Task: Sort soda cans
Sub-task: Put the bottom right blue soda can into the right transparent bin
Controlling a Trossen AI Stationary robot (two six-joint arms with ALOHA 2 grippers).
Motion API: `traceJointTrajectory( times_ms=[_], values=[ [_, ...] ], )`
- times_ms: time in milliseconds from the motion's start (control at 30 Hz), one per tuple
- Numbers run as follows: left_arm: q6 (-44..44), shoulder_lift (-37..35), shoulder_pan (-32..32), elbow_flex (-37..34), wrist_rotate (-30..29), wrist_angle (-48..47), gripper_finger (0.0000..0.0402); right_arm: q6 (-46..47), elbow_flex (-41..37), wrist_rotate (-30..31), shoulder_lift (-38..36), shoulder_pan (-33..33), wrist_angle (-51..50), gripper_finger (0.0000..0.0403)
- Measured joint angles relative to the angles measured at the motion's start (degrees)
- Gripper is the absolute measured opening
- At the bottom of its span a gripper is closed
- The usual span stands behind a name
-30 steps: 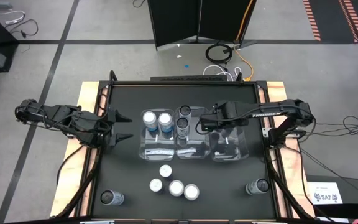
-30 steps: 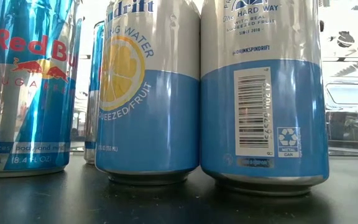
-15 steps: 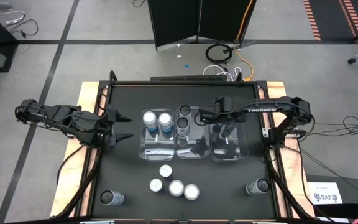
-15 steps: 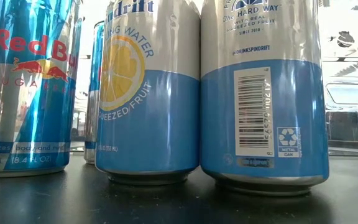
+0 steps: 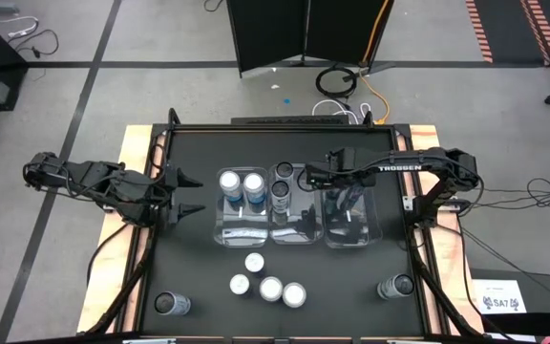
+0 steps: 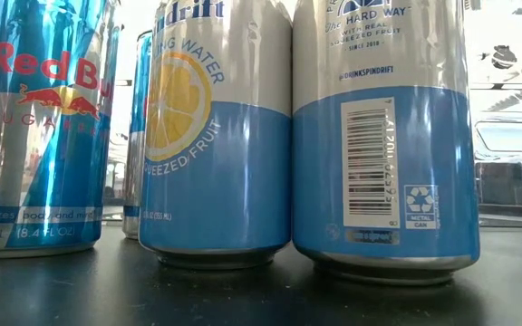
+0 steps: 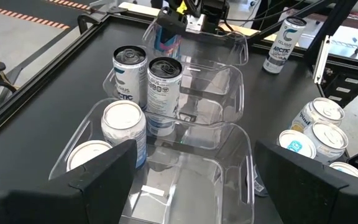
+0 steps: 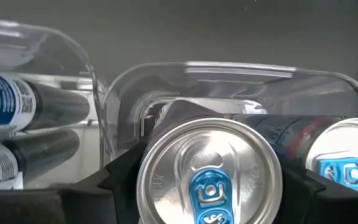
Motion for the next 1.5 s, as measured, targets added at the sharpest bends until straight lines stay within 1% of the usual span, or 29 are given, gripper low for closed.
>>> traceJointTrajectory(
  times_ms=[167,733,1133,1500],
  values=[
    [-0.01,-0.01,0.0,0.0,0.0,0.0,0.0334,-1.76,0.0,-0.96,0.0,0.0,0.17,0.0233],
    [-0.01,0.0,0.0,0.0,0.0,0.0,0.0334,-2.0,0.0,-0.7,0.02,0.13,0.39,0.0234],
    [-0.02,-0.02,0.0,0.0,0.0,-0.02,0.0334,-1.97,0.04,-0.56,1.22,0.1,3.07,0.028],
    [-0.02,0.0,0.0,0.0,0.0,-0.04,0.0334,-2.0,0.04,-0.75,2.23,0.06,2.23,0.0285]
  ],
)
